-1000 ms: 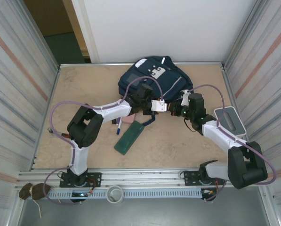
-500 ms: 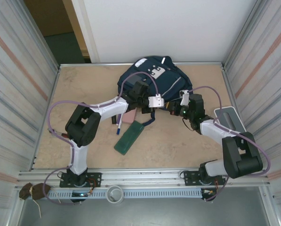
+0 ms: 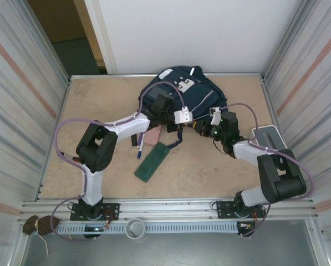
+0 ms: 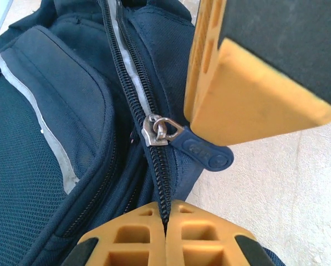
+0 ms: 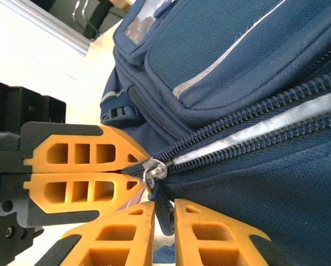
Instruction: Pack the student bag
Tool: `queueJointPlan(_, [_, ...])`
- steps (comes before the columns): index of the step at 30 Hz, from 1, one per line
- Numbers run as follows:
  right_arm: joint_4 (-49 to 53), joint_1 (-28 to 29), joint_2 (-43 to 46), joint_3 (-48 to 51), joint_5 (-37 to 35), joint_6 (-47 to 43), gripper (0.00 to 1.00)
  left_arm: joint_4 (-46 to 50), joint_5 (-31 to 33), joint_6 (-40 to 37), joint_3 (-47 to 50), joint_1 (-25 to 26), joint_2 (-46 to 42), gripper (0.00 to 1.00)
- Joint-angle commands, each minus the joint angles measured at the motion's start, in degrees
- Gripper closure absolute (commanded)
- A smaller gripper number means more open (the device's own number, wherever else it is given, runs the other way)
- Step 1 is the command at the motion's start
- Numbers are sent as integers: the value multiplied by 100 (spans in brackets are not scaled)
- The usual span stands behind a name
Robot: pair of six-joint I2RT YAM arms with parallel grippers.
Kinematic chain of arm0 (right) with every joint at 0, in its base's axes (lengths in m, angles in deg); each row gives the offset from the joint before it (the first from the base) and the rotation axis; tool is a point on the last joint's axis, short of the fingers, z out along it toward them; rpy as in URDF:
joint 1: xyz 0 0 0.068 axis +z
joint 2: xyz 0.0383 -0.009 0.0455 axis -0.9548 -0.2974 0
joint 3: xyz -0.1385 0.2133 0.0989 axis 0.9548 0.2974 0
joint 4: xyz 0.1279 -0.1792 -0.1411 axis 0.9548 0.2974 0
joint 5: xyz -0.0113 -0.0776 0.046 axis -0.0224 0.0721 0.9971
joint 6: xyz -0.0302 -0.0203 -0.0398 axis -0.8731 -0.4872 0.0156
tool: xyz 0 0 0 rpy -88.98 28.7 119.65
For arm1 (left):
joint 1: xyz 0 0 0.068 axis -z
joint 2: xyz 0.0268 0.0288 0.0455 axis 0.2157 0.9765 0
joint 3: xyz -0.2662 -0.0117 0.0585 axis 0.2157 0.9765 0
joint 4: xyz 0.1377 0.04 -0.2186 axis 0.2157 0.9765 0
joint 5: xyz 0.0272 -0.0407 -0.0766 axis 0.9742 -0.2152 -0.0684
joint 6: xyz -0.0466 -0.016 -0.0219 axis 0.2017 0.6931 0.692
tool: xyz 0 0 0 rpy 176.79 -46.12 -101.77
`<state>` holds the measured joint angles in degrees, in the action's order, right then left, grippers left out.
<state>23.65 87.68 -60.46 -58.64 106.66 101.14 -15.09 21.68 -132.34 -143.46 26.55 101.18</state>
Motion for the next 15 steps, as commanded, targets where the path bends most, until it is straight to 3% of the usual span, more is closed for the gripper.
queueJointPlan(1, [-213, 27, -96, 66, 71, 77, 83, -25, -522, 153, -291, 31, -494, 100])
queueJointPlan(15, [-317, 219, -201, 20, -122, -70, 69, 56, -559, 180, -319, 29, -499, 100])
